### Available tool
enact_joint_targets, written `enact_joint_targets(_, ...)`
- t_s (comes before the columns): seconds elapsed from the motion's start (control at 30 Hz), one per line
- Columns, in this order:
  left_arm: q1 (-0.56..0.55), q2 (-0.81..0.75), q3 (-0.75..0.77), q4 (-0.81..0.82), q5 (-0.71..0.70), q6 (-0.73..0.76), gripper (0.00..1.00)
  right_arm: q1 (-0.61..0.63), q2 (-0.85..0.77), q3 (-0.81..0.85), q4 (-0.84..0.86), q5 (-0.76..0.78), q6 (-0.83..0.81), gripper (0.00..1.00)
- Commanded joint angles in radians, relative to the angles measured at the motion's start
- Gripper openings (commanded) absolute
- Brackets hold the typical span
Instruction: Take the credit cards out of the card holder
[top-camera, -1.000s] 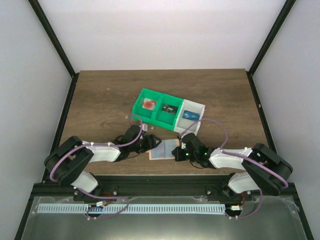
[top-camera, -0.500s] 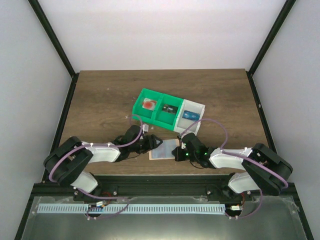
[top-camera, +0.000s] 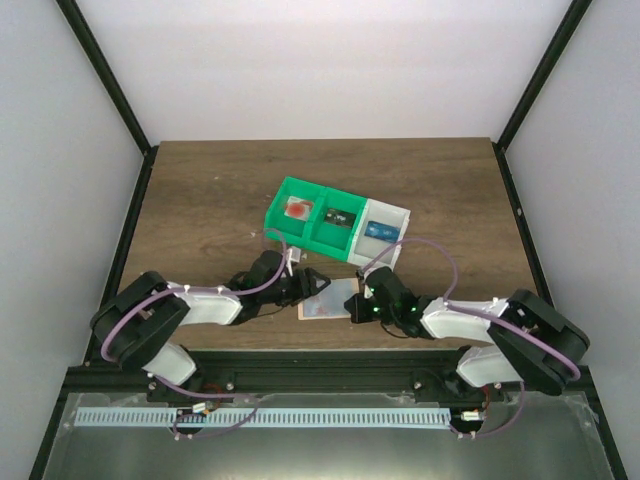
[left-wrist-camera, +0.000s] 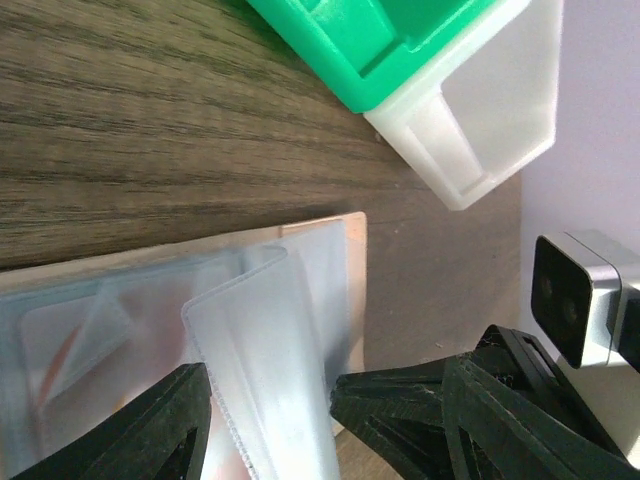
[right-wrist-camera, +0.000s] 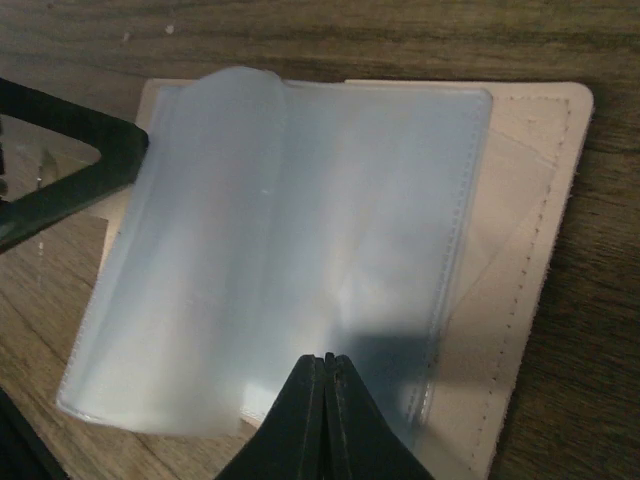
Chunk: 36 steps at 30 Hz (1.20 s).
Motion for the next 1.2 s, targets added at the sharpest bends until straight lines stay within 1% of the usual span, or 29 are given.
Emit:
enact_joint_targets(0.0, -0.013, 0.017, 0.011, 0.083, 0.036, -0.030, 0.66, 0.003, -0.062, -0.018, 0.016, 0.028, -0.004, 0.02)
enact_joint_targets(0.2, -0.025, 0.043, 0.051, 0.099, 0.052, -0.035, 0.66, 0.003, -0.208, -0.048, -0.001, 0.080, -0.002, 0.12)
enact_joint_targets(0.33, -0.037, 0.084, 0.059, 0.157, 0.066, -0.053, 0.65, 0.003, -0.320, -0.083, -0.024, 0.131, 0.008, 0.14)
enact_joint_targets(0.47, -0.045, 0.107, 0.071, 0.176, 0.079, -0.057, 0.65, 0.003, -0.433, -0.124, -0.025, 0.143, 0.014, 0.19)
enact_joint_targets(0.53, -0.045, 0.090, 0.070, 0.161, 0.065, -0.047, 0.65, 0.003, -0.474, -0.130, -0.029, 0.130, 0.005, 0.20)
enact_joint_targets(0.6, -0.044, 0.068, 0.077, 0.113, 0.044, -0.022, 0.66, 0.003, -0.504, -0.131, -0.030, 0.113, -0.001, 0.23)
enact_joint_targets(0.7, -0.041, 0.039, 0.087, 0.048, 0.025, 0.005, 0.67, 0.003, -0.527, -0.126, -0.027, 0.082, -0.005, 0.29)
enact_joint_targets(0.8, -0.041, 0.036, 0.090, 0.056, 0.031, 0.002, 0.68, 0.003, -0.533, -0.127, 0.000, 0.044, -0.011, 0.30)
enact_joint_targets(1.0, -0.044, 0.105, 0.097, 0.165, 0.082, -0.032, 0.67, 0.005, -0.538, -0.116, -0.008, 0.032, -0.027, 0.30)
enact_joint_targets(1.07, -0.042, 0.080, 0.104, 0.134, 0.060, -0.014, 0.67, 0.005, -0.537, -0.112, -0.013, 0.013, -0.038, 0.30)
enact_joint_targets(1.17, -0.035, 0.028, 0.138, -0.028, 0.002, 0.044, 0.67, 0.007, -0.531, -0.110, -0.005, -0.025, -0.043, 0.29)
